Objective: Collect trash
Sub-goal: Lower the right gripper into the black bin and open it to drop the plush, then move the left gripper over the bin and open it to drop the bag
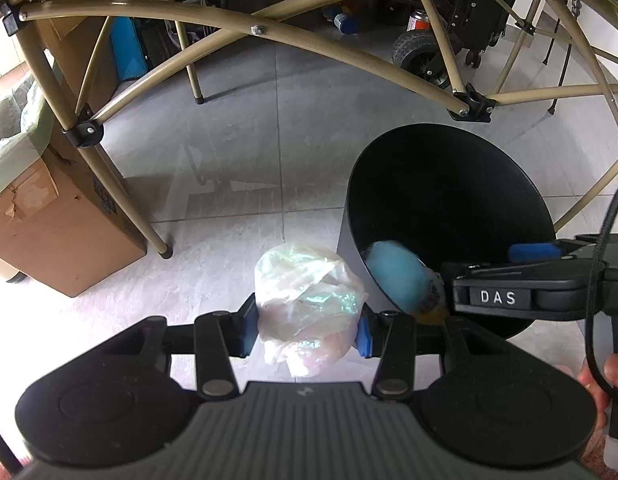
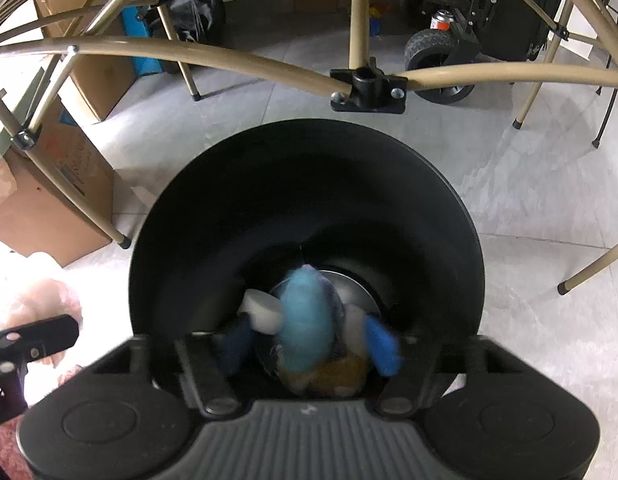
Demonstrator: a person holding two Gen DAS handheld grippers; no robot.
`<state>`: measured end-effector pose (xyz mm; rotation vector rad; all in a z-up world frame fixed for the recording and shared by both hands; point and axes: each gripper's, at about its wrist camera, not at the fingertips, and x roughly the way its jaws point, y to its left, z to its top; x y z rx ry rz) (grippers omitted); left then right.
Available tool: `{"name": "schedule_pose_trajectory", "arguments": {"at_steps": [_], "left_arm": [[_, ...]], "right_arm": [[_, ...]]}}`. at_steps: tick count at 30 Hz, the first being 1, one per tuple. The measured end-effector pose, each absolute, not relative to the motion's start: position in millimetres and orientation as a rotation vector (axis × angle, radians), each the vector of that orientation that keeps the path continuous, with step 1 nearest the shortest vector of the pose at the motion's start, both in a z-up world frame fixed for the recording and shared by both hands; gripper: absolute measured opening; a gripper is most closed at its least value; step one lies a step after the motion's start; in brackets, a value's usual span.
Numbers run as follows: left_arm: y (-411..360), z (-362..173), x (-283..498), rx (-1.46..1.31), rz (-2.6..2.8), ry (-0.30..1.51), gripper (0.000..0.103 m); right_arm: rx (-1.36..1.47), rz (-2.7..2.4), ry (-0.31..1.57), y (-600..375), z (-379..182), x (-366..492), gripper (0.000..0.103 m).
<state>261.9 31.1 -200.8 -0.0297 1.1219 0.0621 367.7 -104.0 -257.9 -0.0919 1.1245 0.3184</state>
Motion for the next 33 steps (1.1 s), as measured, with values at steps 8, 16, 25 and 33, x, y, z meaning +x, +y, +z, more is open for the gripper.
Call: {"name": "schedule_pose_trajectory", "arguments": {"at_steps": [8, 16, 25, 33], "left_arm": [[31, -200, 261, -0.029, 0.065, 1.115, 0.046], [32, -197, 261, -0.035, 0.068, 1.102, 0.046], [27, -189, 262, -0.035, 0.051, 1.075, 0.046], [11, -181, 269, -0.02, 0.03, 1.041, 0.046]], "right_arm": [[-0.087, 0.34, 1.097, -107, -248, 363, 0.103], [-0.082, 0.34, 1.077, -108, -241, 359, 0.103], [-0.051, 0.317, 1.018, -128, -217, 358, 0.103], [-0.006, 0.262, 0.945, -160, -184, 354, 0.103]]}}
